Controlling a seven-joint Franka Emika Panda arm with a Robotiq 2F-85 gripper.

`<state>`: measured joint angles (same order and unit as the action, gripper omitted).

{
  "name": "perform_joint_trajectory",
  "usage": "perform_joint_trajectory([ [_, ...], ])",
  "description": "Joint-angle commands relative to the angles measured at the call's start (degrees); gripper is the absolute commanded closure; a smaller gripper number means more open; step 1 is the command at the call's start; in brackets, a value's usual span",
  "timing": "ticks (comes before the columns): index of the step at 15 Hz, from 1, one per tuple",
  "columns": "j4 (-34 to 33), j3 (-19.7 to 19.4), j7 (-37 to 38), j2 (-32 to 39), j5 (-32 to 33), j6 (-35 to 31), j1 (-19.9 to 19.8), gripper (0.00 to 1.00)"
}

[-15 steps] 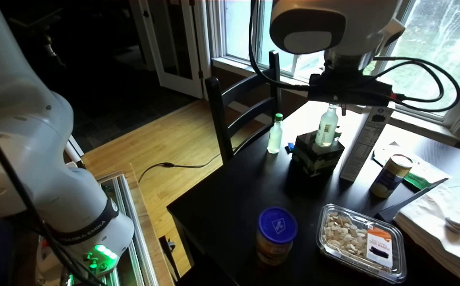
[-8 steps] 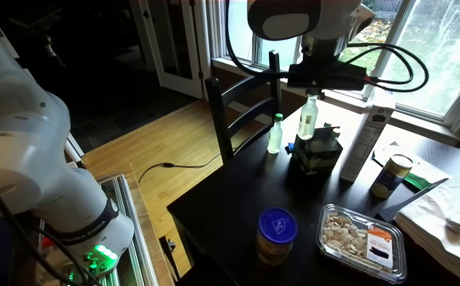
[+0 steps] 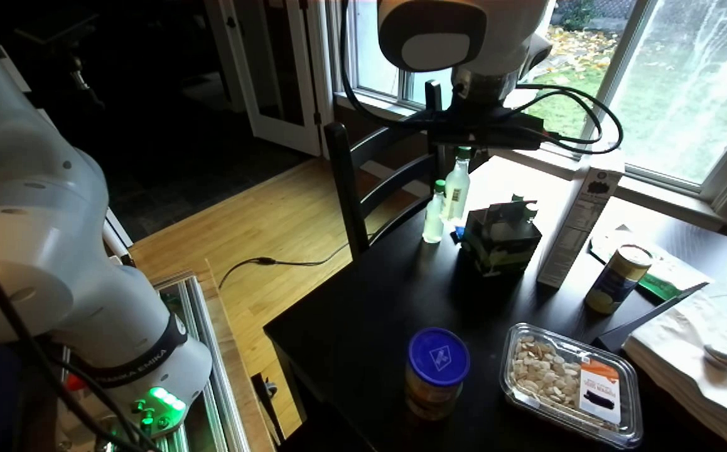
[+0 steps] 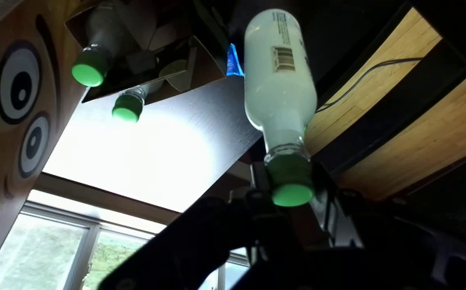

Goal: Remove the bottle from the box

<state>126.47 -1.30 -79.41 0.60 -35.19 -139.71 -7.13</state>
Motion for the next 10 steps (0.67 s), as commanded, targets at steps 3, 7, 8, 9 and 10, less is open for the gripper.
perform_joint_trajectory([
  [3, 1.2, -0.1, -1.7, 2.2, -1.4, -3.2, 2.2, 0.93],
  [7, 1.8, 0.4, -1.5, 4.4, -1.3, -6.1, 2.3, 0.93],
  [8, 1.8, 0.6, -2.3, 5.0, -2.0, -6.7, 2.2, 0.93],
  [9, 1.7, 0.9, -2.0, 5.8, -2.2, -7.7, 2.2, 0.93],
  [10, 1.5, 1.2, -2.2, 6.8, -2.3, -8.4, 2.2, 0.93],
])
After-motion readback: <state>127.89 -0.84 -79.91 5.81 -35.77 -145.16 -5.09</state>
